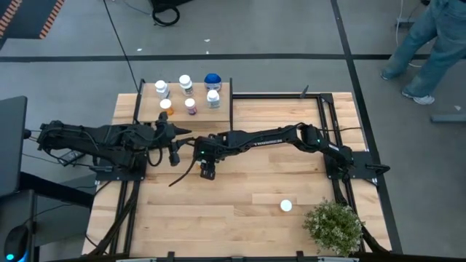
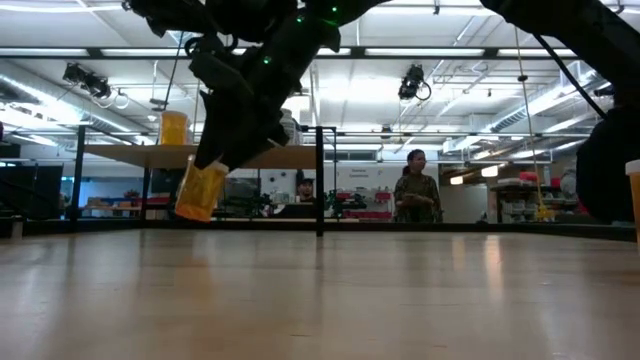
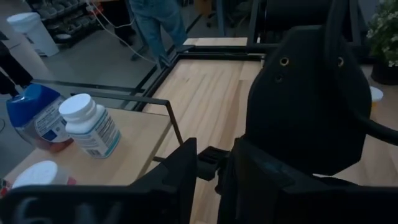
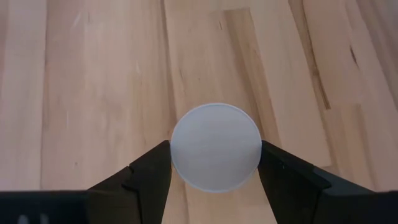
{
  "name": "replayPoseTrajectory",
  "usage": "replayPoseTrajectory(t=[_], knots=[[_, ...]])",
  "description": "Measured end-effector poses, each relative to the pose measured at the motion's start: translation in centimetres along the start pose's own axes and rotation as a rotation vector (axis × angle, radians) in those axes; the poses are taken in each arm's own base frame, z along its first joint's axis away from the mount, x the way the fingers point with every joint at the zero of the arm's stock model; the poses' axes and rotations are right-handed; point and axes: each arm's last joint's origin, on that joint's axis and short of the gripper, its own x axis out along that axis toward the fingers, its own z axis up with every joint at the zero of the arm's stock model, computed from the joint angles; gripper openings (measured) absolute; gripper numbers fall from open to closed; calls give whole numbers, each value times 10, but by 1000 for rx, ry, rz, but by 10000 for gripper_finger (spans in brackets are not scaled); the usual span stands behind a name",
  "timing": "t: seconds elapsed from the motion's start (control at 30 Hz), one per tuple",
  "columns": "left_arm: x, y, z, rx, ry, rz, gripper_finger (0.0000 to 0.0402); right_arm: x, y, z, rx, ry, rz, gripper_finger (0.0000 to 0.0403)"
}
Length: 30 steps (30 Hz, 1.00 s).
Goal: Pick and place medicine bottles onto shelf by color
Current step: Put the top orange pill bottle on the shelf
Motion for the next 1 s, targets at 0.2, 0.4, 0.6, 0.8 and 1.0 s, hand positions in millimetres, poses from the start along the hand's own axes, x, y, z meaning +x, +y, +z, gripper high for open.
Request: replayPoseTrajectory(t=[0.2, 0.4, 0.6, 0.8, 1.0], knots=[[2, -1, -1, 4, 9, 0, 114, 0, 0, 0, -4, 3, 0, 230], [4, -2, -1, -3, 16, 0, 116, 1, 1, -1, 6, 7, 12, 230], [4, -2, -2, 1, 22, 0, 110, 11, 4, -13, 2, 41, 25, 230], [4, -2, 0, 5, 4, -1, 112, 17, 1, -17, 5, 24, 25, 230], [4, -3, 0, 8, 2, -2, 112, 18, 1, -16, -17, 13, 27, 230]])
